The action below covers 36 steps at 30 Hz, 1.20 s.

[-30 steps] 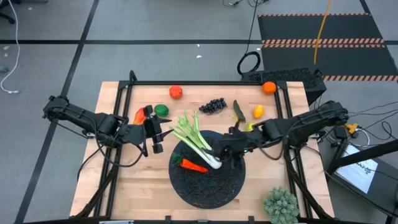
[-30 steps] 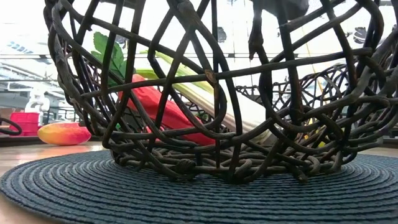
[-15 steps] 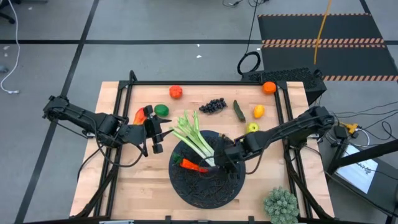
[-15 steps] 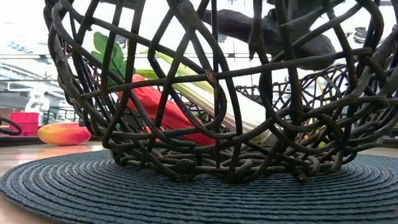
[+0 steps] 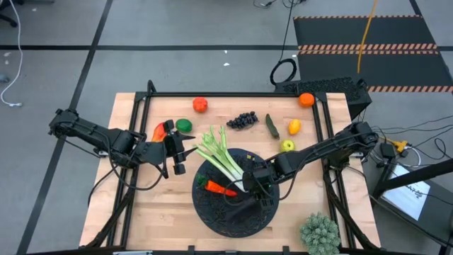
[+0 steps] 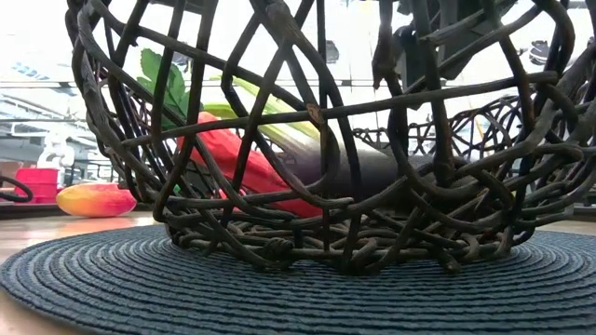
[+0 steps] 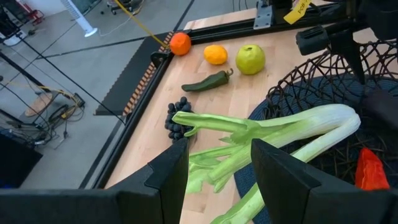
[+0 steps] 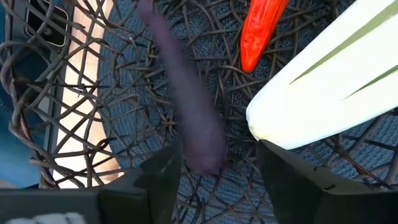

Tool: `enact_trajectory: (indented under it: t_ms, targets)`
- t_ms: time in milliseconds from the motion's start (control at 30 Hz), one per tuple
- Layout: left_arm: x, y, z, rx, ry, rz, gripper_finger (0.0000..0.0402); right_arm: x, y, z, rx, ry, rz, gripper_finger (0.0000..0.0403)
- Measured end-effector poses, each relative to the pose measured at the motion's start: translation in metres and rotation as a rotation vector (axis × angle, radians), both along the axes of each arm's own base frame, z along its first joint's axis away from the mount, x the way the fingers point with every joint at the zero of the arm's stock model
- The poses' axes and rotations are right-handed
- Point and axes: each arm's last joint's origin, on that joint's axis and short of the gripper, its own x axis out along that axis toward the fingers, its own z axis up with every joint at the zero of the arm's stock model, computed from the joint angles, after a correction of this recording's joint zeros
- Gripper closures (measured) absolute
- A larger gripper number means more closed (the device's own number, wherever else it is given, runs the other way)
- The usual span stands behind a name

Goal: Build produce basket
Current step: Put the red mango into the black mesh basket

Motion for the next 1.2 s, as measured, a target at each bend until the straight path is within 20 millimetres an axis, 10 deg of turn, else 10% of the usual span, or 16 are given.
enact_trajectory:
  t_ms: [500,800,1200]
  targets:
    - [-0.003,0.001,-0.005,-0.016,0.041,0.021,0.0224,-0.011,0.02,0.009,-0.319,-0.177,-0.14,0.0199]
    - [-0.004,0.011,-0.008,-0.009,0.081,0.076,0.0224,-0.041,0.0,0.057,-0.494,-0.363,-0.128,0.0224]
    - [-0.029,0.032,-0.025,-0.081,0.281,0.293,0.0224,-0.09,-0.023,0.062,-0.453,-0.606,-0.21,0.0237]
